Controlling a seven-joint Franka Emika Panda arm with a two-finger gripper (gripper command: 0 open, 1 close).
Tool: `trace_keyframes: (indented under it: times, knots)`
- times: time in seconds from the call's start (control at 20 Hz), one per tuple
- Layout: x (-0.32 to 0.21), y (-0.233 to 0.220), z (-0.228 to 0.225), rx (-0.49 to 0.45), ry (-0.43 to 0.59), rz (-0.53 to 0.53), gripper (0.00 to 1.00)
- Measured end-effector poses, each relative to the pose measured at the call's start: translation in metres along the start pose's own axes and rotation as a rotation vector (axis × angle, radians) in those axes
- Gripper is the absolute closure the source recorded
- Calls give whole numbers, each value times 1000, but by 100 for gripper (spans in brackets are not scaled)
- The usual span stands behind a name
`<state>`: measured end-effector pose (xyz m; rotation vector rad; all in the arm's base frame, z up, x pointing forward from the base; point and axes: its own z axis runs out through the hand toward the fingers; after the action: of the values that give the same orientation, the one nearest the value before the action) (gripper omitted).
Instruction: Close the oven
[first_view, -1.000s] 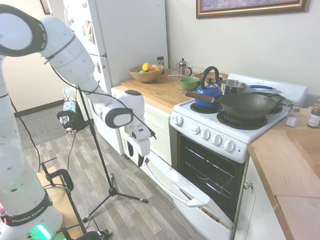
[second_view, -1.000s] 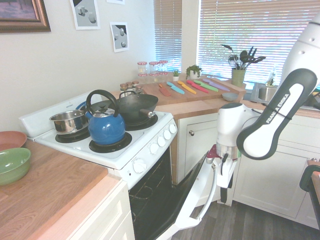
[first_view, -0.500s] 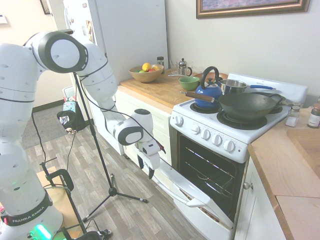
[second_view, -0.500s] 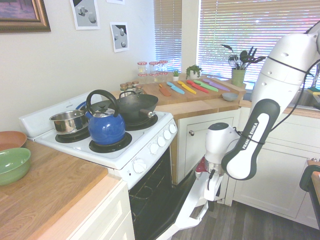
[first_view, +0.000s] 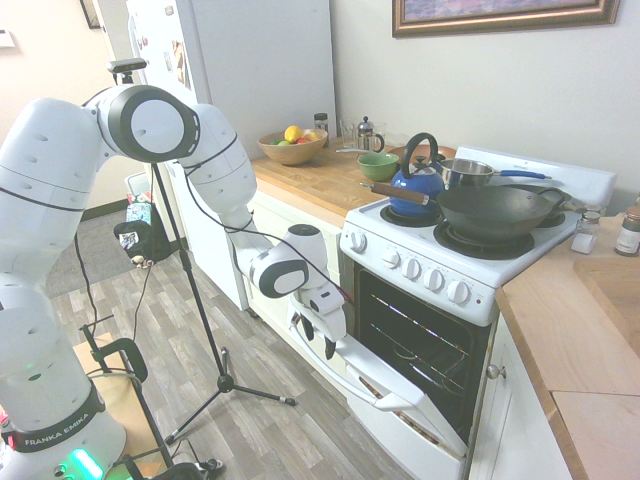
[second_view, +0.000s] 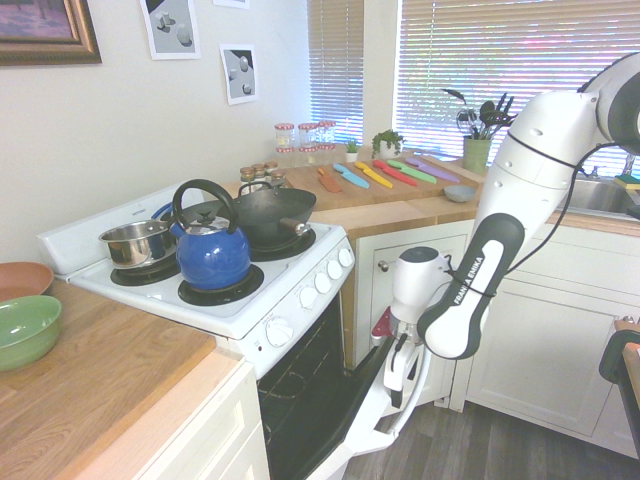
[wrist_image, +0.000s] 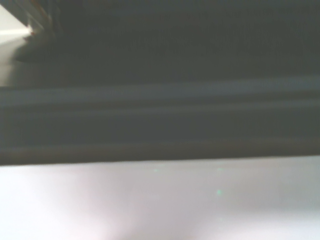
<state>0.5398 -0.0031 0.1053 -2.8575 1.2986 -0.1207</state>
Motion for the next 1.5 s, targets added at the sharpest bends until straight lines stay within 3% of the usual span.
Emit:
trace_keyframes:
  times: [0.4, 0.85, 1.1, 1.4, 1.5]
  knots:
    - [5, -63, -31, 16, 40, -77, 0]
    - [59, -119, -31, 10, 54, -63, 0]
    - [77, -140, -37, 25, 77, -68, 0]
    - [87, -152, -77, 58, 126, -68, 0]
    - [80, -143, -93, 35, 98, -64, 0]
